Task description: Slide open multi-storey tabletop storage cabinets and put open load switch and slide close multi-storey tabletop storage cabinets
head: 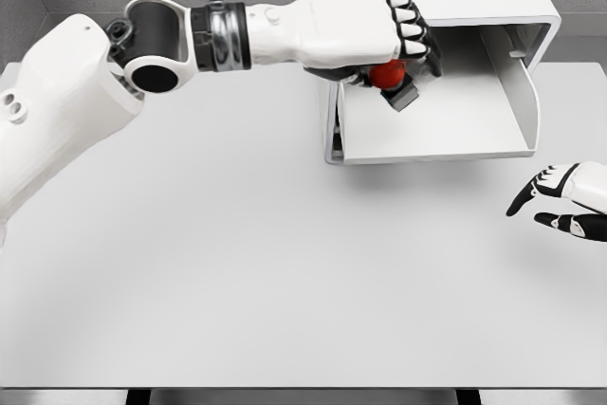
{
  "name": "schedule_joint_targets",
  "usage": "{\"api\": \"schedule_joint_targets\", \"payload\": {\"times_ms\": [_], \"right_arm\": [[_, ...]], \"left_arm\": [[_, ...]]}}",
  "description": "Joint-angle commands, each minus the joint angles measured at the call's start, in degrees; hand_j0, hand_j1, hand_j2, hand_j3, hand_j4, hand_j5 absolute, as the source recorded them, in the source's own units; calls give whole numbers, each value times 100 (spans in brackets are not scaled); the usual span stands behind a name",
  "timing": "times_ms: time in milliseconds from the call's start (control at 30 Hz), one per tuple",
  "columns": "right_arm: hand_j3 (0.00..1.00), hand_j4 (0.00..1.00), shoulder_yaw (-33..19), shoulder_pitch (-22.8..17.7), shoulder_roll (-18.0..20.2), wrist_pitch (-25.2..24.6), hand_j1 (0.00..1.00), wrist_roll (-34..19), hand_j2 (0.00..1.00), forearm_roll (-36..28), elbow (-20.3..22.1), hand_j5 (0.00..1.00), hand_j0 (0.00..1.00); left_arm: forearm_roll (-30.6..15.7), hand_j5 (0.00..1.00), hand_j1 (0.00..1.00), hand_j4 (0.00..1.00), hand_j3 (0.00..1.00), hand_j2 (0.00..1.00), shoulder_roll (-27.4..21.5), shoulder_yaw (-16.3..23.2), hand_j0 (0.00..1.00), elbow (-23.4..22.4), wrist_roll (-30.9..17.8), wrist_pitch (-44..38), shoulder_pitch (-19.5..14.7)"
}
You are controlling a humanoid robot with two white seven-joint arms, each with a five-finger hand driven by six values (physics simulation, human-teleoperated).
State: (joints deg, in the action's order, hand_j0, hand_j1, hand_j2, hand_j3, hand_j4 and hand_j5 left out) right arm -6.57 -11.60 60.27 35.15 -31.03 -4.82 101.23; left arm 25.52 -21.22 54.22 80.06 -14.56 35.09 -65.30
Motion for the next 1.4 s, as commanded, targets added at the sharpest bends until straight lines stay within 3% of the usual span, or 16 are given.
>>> {"api": "schedule_joint_targets", "payload": {"times_ms": [0,400,433,467,500,633,733,933,1000,1233,1367], "right_arm": [[56,56,6,0,11,-15,56,1,56,-45,2,56,56],[55,55,15,-18,11,-15,55,27,55,-45,2,55,55],[55,55,15,-9,11,-15,55,27,55,-45,2,55,55],[55,55,76,-9,2,-15,55,27,55,-45,2,55,55],[55,55,147,26,2,-15,55,27,55,-45,2,55,55],[55,55,173,123,-86,-15,55,71,55,-54,2,55,55],[54,54,568,483,-156,-15,54,71,54,-45,2,54,54],[54,54,753,624,-156,-15,54,80,54,-54,2,54,54],[53,53,753,624,-165,-15,53,80,53,-54,2,53,53],[53,53,973,958,-279,-15,53,71,53,-45,-7,53,53],[53,53,1070,1011,-288,-15,53,45,53,-28,-7,53,53]], "left_arm": [[-39,100,100,100,100,100,13,-8,100,-8,6,-9,0],[-39,99,99,99,99,99,109,-43,99,150,6,-9,-35],[-21,91,91,91,91,91,100,-43,91,150,-3,-9,-35],[-21,73,73,73,73,73,100,-43,73,141,-20,-9,-35],[-39,63,63,63,63,63,100,-43,63,141,-196,-9,-44],[-83,60,60,60,60,60,83,-43,60,273,-222,-9,-35],[-109,60,60,60,60,60,-40,-61,60,695,-222,-9,-18],[-276,60,60,60,60,60,-699,-87,60,1705,-196,-9,228],[-425,60,60,60,60,60,-1130,-351,60,1978,-196,-9,492],[-1005,62,62,62,62,62,-2448,-1318,62,1996,-196,-9,1230],[-1120,62,62,62,62,62,-3099,-1924,62,1925,-196,-9,1898]]}}
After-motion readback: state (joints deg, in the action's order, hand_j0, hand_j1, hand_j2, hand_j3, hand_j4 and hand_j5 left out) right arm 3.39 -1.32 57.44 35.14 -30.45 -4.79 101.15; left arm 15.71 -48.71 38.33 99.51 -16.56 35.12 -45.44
